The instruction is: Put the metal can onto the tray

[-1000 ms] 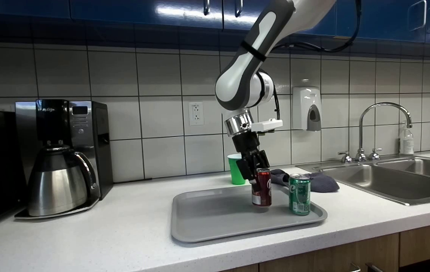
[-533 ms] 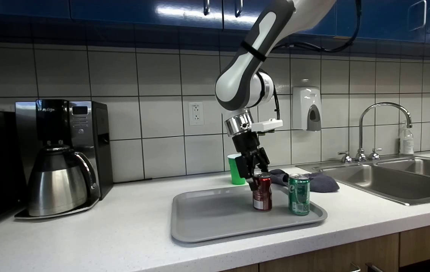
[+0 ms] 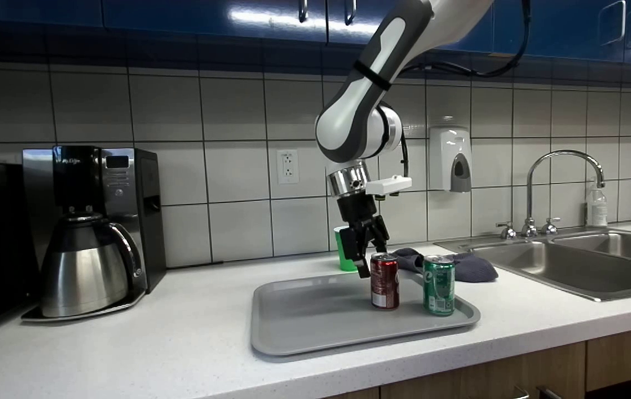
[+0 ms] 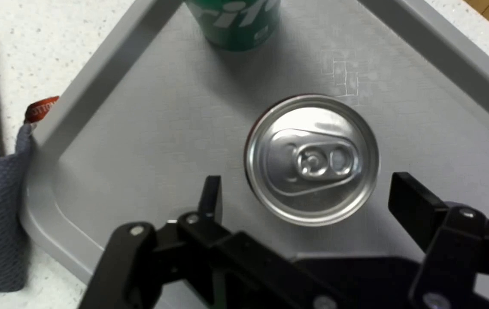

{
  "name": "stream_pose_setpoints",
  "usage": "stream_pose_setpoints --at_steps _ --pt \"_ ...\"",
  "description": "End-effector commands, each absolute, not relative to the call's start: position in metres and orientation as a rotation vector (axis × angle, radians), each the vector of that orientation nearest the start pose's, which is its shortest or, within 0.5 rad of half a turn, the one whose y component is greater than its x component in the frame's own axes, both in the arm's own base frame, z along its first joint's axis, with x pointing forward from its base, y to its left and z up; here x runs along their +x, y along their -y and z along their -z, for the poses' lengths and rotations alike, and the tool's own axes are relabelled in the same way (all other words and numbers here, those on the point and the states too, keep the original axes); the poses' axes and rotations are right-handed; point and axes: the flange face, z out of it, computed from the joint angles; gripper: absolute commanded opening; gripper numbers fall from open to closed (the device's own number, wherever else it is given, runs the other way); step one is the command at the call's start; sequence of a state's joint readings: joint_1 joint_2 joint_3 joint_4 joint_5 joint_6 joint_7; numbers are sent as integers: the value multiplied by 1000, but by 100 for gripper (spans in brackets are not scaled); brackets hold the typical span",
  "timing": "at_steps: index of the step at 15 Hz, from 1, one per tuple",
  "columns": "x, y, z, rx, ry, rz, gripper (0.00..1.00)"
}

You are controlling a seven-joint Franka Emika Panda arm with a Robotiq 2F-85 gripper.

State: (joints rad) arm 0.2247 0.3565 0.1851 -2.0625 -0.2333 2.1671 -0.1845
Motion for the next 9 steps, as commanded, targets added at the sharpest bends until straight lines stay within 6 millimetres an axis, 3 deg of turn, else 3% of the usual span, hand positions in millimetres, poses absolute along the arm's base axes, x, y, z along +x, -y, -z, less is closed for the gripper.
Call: stream_pose_setpoints --at_steps 1,9 --pt "512 -213 -273 -3019 1226 -271 100" --pt "493 -204 -327 -3006 1265 -107 100"
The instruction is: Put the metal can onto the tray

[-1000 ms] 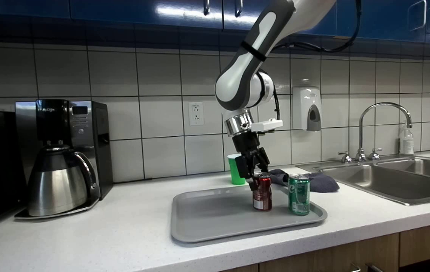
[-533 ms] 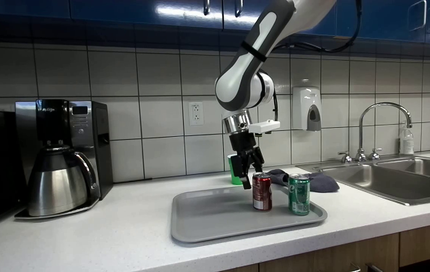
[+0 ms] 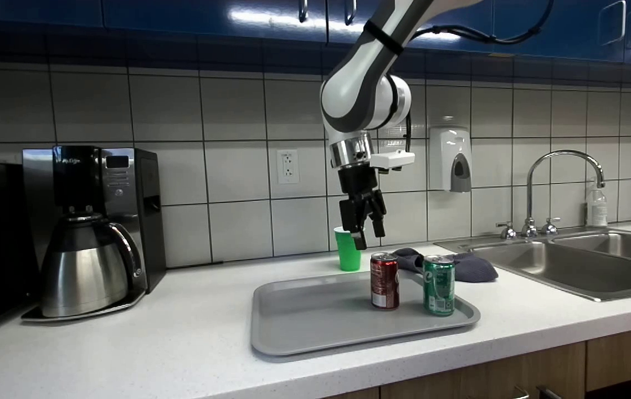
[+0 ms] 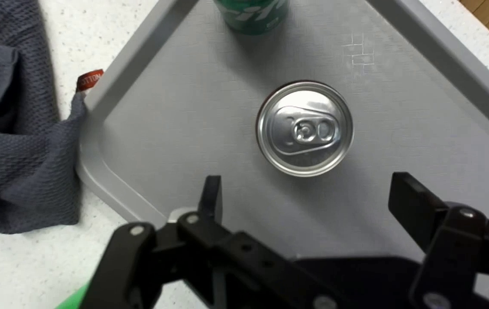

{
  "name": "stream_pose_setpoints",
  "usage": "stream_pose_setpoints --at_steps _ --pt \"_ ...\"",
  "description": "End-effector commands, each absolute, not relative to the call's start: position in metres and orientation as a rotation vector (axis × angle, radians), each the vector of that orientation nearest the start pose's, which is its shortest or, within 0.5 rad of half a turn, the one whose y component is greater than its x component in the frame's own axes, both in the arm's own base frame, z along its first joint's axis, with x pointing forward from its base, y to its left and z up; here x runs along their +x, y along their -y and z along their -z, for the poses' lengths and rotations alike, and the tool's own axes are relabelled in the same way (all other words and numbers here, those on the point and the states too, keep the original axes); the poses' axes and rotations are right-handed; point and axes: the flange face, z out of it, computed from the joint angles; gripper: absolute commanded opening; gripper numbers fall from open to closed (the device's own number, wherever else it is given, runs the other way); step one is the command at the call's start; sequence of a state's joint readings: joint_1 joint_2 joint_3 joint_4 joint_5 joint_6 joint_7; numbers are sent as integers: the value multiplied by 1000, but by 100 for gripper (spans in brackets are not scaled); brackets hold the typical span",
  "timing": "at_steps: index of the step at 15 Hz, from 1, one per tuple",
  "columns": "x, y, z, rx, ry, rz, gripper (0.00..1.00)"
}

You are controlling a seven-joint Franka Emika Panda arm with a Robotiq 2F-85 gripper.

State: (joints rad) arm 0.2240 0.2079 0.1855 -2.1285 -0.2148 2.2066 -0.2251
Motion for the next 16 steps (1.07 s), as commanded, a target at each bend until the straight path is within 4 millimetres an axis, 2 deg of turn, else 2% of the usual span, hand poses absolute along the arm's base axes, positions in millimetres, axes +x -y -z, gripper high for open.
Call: stream_pose_setpoints --at_steps 1,9,16 --pt "488 -203 -334 -3003 1271 -85 100" --pt "441 -187 -382 -2982 1274 23 100" --pt "391 -170 -410 -3023 1257 95 100"
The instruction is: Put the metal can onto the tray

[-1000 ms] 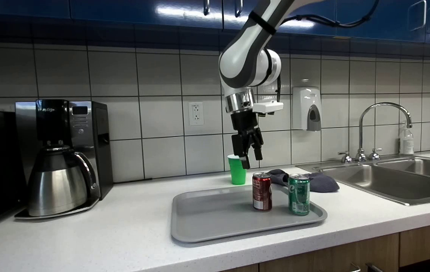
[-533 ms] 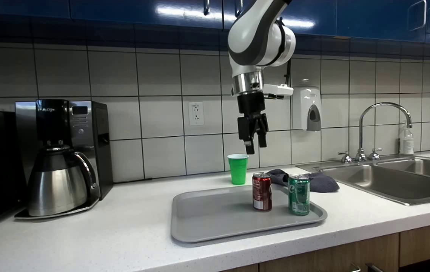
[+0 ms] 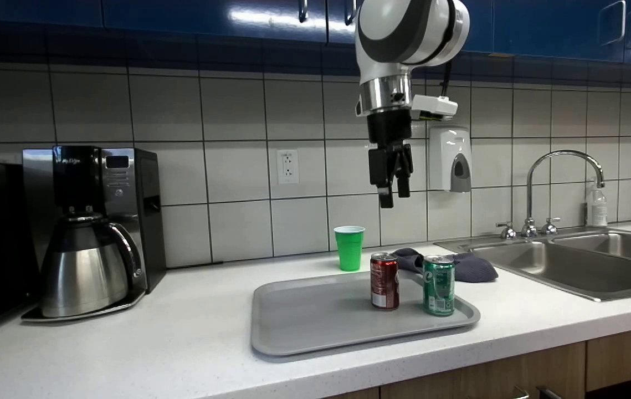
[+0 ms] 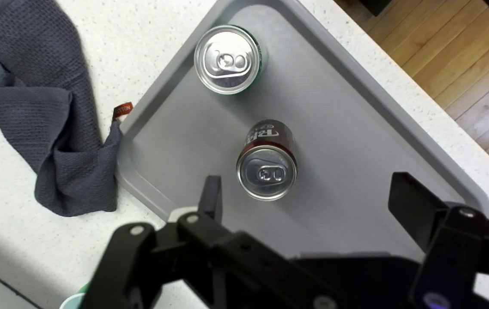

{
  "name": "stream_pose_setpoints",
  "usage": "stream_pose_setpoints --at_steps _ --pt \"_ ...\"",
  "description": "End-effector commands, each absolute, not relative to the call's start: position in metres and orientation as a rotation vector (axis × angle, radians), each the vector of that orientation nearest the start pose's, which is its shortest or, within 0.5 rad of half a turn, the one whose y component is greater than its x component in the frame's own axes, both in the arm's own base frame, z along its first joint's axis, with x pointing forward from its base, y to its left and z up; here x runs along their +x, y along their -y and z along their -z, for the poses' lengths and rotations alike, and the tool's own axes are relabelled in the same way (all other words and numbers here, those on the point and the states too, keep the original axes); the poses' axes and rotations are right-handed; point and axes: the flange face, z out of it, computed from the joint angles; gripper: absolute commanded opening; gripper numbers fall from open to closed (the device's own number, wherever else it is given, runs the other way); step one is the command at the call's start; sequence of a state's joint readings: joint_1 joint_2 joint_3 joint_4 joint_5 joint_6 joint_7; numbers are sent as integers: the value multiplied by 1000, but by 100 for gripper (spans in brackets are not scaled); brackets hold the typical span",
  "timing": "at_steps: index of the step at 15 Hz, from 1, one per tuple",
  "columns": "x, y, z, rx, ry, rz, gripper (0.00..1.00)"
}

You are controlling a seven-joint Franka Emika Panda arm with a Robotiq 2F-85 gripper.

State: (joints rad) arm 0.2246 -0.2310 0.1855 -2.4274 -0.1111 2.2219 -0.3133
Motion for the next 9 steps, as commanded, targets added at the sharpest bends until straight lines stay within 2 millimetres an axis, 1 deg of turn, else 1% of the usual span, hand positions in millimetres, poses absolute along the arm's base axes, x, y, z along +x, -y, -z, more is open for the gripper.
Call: stream_pose_setpoints --at_steps 1,4,5,7,9 --pt "383 -167 -413 -3036 1249 106 100" --pt "361 -162 -422 -3068 1202 149 100" --pt "385 -167 -413 -3052 1244 111 100" --pt "373 -164 -418 -3061 1236 140 100" --pt "368 -162 -419 -3063 1231 150 100"
